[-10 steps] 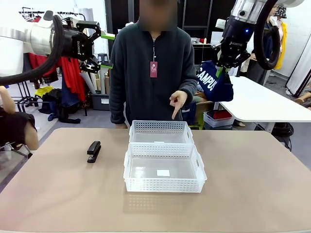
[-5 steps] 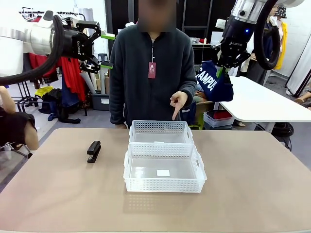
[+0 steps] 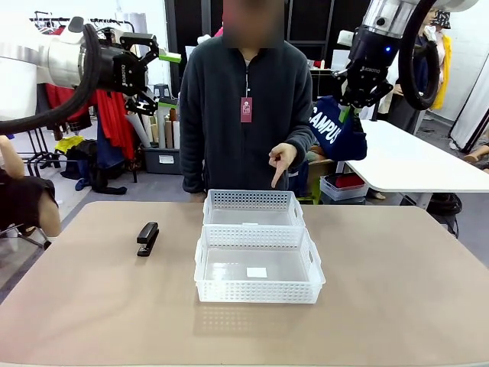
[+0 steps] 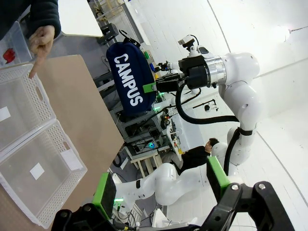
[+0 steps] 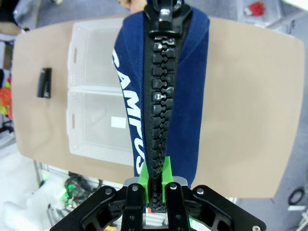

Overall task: Distribute items into two baskets.
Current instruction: Move the picked Pencil pouch towards the Organizing basket indicated by the person, stopping as directed.

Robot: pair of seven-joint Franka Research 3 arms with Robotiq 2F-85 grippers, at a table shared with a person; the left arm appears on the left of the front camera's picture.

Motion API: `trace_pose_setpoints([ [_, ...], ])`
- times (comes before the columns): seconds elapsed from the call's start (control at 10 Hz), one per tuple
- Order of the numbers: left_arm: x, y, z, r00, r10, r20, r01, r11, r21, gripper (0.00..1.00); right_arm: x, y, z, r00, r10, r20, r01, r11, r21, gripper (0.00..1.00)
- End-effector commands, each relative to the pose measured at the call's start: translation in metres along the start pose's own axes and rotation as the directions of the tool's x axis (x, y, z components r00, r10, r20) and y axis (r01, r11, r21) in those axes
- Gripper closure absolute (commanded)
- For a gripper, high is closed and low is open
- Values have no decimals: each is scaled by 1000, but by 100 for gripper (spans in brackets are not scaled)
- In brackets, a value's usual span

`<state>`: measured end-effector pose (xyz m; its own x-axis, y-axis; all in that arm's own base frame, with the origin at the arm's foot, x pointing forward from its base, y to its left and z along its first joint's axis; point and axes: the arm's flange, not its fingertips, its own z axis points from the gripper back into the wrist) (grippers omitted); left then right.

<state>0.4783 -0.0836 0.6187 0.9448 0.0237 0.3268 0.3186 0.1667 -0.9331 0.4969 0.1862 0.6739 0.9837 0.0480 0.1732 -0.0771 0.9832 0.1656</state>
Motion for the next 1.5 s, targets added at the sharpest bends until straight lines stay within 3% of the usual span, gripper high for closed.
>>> trace_pose_setpoints([
  [0.0,0,-3,0,1000,6,0,-6,1000,-5,0,10,11,4,976,214,-43,-215,976,-21,100],
  [0.3,0,-3,0,1000,6,0,-6,1000,-5,0,39,34,14,878,466,-109,-474,877,-73,100],
  [0.6,0,-3,0,1000,6,0,-6,1000,-5,0,74,58,3,724,665,-184,-683,728,-57,100],
  [0.8,0,-3,0,1000,6,0,-6,1000,-5,0,87,78,-27,591,787,-176,-803,595,-39,100],
  [1.4,0,-3,0,1000,6,0,-6,1000,-5,0,107,105,-97,355,906,-231,-931,366,1,100],
])
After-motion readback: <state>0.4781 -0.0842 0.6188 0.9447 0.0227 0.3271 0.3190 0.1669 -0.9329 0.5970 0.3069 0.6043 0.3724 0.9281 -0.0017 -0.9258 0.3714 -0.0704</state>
